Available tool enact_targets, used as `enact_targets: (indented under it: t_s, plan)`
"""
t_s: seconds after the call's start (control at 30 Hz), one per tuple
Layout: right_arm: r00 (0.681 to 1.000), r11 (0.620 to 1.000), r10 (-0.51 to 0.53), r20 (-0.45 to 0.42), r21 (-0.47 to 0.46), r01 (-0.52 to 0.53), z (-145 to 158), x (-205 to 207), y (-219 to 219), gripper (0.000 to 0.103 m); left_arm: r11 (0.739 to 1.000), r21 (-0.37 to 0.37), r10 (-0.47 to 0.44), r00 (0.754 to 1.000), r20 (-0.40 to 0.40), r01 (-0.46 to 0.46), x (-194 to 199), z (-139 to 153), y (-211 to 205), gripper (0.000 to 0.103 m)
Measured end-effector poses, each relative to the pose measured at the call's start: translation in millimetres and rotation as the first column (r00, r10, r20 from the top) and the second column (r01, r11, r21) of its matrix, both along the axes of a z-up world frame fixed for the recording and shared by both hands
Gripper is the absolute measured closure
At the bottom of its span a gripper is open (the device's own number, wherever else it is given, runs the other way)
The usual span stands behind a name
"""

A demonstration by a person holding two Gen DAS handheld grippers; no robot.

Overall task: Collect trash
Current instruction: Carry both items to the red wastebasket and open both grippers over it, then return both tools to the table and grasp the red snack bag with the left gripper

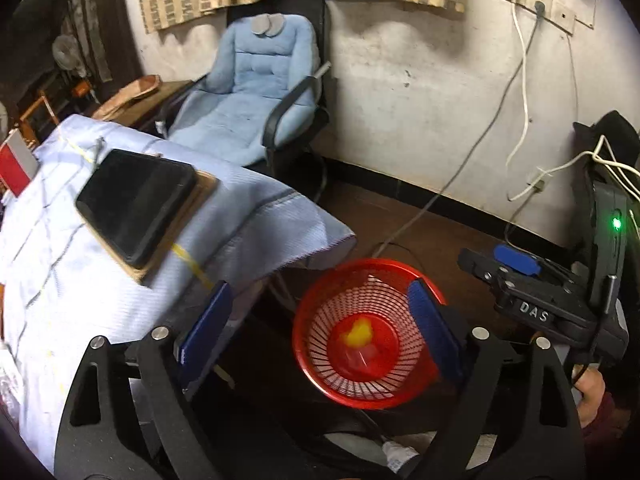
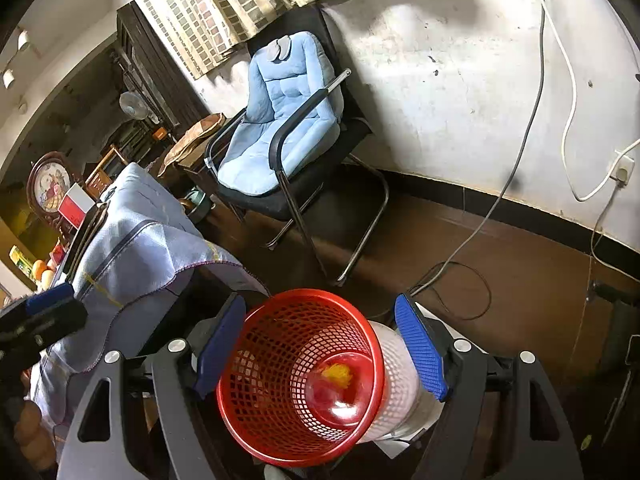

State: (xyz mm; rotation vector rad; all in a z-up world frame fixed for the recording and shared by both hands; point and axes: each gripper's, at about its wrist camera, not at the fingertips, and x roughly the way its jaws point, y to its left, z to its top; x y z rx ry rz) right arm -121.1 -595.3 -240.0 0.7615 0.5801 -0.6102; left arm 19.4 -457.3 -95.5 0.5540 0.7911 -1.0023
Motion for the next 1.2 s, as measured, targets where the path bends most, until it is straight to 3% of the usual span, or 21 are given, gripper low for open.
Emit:
enact_targets:
  t_s: [0.3,0.77,1.07,1.2]
  plan:
    - [0.999,0.999,0.047,0.007,-0.025,-0.047,15,6,16,0.027,0.996,-0.02,0.085,0.996,0.011,-0.085,15,12,28,0.015]
    - [0.99,0.976,0.142,0.02,-0.167,-0.136,77,16,65,0.023,0.966,-0.159,0.212,0.977,0.033,-0.204,23,54,107,0.013]
    - [0.976,0.938,0.217,0.022,-0.283,-0.202,119,26,111,0.018,0.914,-0.255,0.334,0.942,0.024,-0.317,34,78,176,0.01]
    - [0.965,0.914,0.262,0.01,-0.324,-0.245,134,39,135,0.016,0.87,-0.299,0.411,0.912,0.002,-0.392,45,84,219,0.009]
